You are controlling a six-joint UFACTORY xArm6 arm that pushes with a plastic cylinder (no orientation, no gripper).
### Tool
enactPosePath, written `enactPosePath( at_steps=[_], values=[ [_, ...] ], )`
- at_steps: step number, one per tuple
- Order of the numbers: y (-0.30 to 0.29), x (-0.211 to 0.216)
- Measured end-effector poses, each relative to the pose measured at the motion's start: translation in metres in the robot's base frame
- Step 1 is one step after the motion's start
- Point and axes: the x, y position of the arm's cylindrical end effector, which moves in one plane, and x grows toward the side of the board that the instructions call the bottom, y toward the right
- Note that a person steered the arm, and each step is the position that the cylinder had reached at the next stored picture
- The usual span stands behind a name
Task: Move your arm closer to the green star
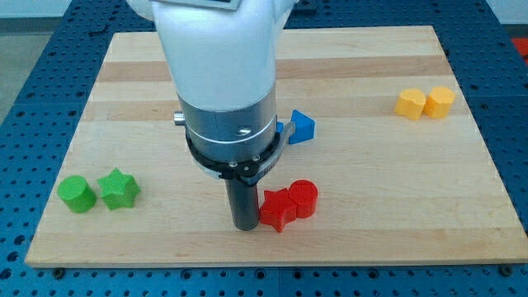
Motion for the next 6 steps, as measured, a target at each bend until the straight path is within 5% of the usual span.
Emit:
enactPosePath(
  at_steps=[3, 6],
  values=[
    [-0.135, 0.004],
    [-0.119, -0.047]
  ],
)
